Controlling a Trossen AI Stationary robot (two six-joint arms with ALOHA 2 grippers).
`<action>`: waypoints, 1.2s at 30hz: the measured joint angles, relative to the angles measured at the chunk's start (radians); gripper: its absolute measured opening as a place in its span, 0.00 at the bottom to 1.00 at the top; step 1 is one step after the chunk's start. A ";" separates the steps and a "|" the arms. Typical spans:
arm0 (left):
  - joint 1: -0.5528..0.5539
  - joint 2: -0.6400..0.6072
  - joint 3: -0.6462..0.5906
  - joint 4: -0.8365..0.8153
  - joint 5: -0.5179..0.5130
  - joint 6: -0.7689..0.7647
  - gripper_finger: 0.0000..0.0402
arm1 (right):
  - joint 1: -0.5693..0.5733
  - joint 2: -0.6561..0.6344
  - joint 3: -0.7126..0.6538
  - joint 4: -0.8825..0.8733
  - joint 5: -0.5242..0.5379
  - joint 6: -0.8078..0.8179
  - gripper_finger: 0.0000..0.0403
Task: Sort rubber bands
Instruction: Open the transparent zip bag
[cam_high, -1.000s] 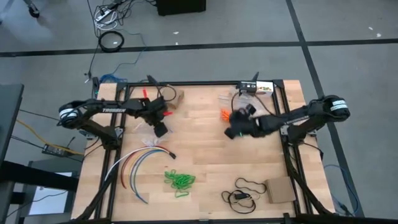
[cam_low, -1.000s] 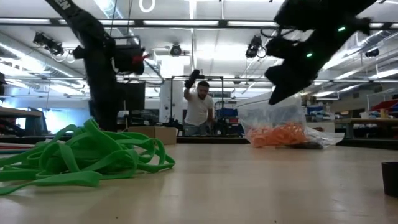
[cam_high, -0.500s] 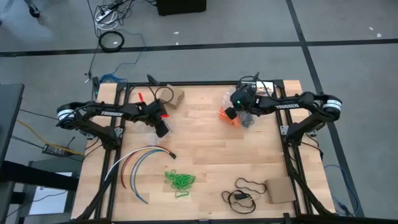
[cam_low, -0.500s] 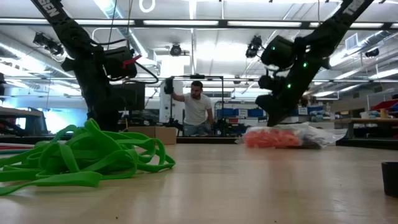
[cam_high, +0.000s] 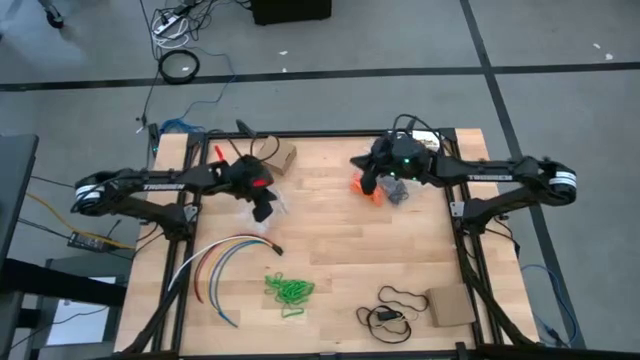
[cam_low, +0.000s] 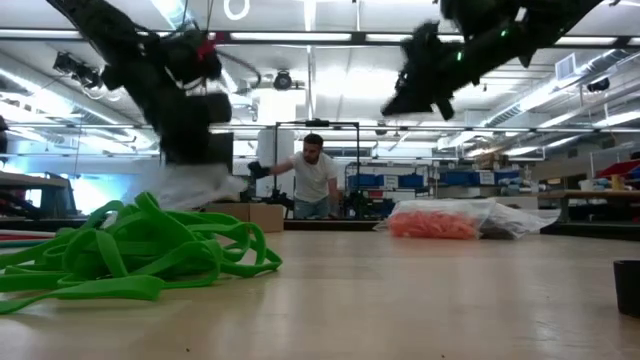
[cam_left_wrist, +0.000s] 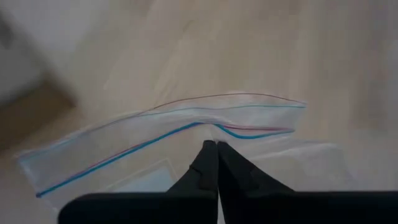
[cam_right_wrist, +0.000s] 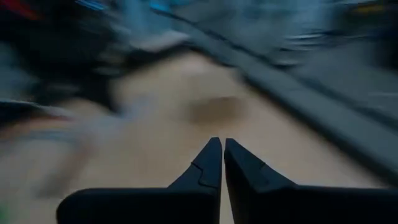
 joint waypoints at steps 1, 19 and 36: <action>-0.016 -0.019 0.000 0.026 0.004 0.002 0.01 | 0.004 -0.009 0.000 0.016 -0.063 0.041 0.03; -0.267 -0.005 0.004 0.599 0.003 0.208 0.00 | 0.227 0.039 0.002 0.215 -0.173 0.419 0.39; -0.361 0.148 0.040 0.713 -0.103 0.308 0.00 | 0.277 0.318 0.128 0.303 -0.238 0.468 0.30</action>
